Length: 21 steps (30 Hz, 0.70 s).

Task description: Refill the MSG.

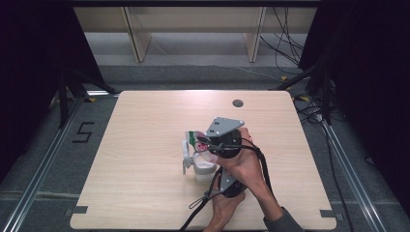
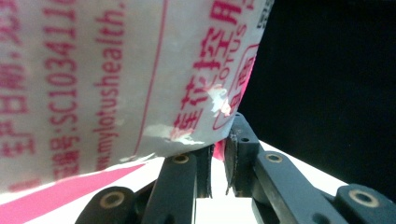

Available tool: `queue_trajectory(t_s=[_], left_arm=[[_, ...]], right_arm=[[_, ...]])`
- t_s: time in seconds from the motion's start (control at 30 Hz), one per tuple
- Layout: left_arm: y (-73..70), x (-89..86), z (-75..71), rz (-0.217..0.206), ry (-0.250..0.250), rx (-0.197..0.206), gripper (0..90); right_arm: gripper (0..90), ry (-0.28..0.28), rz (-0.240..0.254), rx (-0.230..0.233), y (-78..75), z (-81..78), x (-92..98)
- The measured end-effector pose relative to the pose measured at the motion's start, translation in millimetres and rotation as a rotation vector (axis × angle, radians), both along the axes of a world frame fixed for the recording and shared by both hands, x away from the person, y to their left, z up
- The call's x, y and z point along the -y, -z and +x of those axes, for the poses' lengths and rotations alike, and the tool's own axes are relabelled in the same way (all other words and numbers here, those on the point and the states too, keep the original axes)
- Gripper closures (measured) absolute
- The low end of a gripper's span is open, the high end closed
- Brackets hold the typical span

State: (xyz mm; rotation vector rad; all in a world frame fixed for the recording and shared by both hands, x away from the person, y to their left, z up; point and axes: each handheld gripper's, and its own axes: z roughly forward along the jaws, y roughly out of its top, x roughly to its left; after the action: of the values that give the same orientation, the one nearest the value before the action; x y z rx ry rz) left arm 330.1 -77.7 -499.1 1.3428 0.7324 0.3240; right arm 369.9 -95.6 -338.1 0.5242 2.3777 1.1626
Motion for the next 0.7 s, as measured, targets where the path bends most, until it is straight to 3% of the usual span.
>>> queue_trajectory(t_s=[0.27, 0.3, 0.33, 0.37, 0.47, 0.7], left_arm=[[-0.2, -0.1, -0.2, 0.002, -0.005, -0.001, 81.6], [0.3, -4.5, 0.4, 0.06, 0.004, 0.009, 81.6], [0.3, -4.5, 0.4, 0.06, 0.004, 0.009, 81.6], [0.5, -12.3, 2.4, 0.17, -0.004, 0.026, 81.6], [0.9, -9.6, 2.4, 0.125, 0.006, 0.023, 81.6], [0.7, -10.7, 2.1, 0.15, 0.0, 0.026, 81.6]], right_arm=[[89.5, 0.001, 0.001, -0.001, -0.2, -0.2, -0.4], [89.5, -0.001, 0.002, 0.002, -0.3, 0.0, -0.4], [89.5, -0.001, 0.002, 0.002, -0.3, 0.0, -0.4], [89.5, -0.003, 0.002, 0.001, -0.5, -0.1, -0.5], [89.5, 0.002, 0.005, -0.009, -0.8, -0.8, -0.2], [89.6, 0.008, 0.014, -0.012, -2.4, -1.2, 2.4]])
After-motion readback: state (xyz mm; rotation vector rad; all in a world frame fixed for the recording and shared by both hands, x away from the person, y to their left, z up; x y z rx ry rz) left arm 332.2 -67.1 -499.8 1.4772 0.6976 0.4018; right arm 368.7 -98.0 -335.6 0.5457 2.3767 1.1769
